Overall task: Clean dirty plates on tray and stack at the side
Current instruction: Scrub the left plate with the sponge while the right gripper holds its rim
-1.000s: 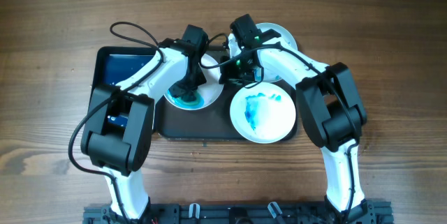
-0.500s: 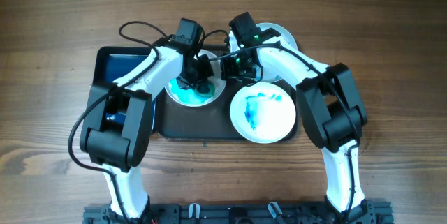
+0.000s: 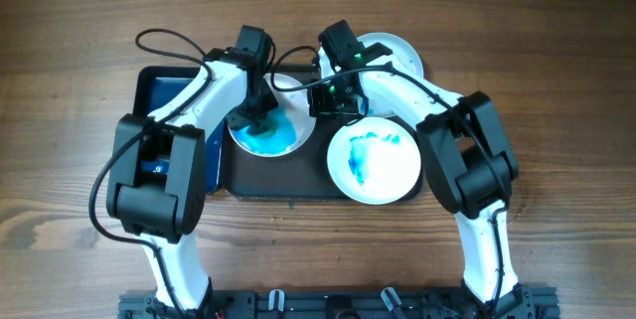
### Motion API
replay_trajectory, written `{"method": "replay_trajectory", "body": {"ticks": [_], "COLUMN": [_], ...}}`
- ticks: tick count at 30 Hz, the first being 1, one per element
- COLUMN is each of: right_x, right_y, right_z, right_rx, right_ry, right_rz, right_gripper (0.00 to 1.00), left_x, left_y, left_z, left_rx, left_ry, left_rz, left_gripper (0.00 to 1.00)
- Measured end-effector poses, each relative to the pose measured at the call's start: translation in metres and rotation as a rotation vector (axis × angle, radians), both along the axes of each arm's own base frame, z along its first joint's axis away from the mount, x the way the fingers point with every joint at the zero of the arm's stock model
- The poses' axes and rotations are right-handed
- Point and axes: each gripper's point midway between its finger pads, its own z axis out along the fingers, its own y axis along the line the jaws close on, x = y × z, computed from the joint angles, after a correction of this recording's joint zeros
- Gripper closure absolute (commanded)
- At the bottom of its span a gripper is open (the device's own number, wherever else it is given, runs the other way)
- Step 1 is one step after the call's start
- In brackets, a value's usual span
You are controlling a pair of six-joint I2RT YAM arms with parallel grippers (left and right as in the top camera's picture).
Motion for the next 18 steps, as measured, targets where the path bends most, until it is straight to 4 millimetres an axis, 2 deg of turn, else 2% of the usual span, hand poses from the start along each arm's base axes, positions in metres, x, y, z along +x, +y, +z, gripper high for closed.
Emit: {"method": "replay_trajectory", "body": {"ticks": [3, 6, 7, 10, 13, 16, 18], "right_x": [0.000, 0.002, 0.002, 0.002, 0.002, 0.002, 0.003], "right_y": [-0.004, -0.006, -0.006, -0.006, -0.006, -0.006, -0.006], "right_z": [-0.001, -0.001, -0.001, -0.001, -0.001, -0.001, 0.000], "right_rx": [-0.007, -0.006, -0.006, -0.006, -0.007, -0.006, -0.005], "right_ry": [0.007, 0.007, 0.007, 0.008, 0.007, 0.006, 0.004], "right_rz": [-0.007, -0.013, -0.013, -0.013, -0.014, -0.014, -0.014], "right_gripper": [0.96, 0.96, 0.96, 0.96, 0.96, 0.96, 0.96], "left_x": [-0.005, -0.007, -0.009, -0.004, 0.004, 0.013, 0.014], "left_y": [-0.018, -0.050, -0.069, -0.092, -0.095, -0.080, -0.059], "left_z": [0.000, 0.004, 0.007, 0.010, 0.012, 0.006, 0.001], "left_rx": [-0.120, -0.272, -0.345, -0.419, -0.423, -0.327, -0.198], "left_ry": [0.027, 0.014, 0.005, -0.041, -0.080, -0.094, -0.082], "left_rz": [-0.141, -0.292, -0.336, -0.406, -0.411, -0.339, -0.230], "left_gripper": [0.96, 0.96, 0.96, 0.96, 0.96, 0.96, 0.96]}}
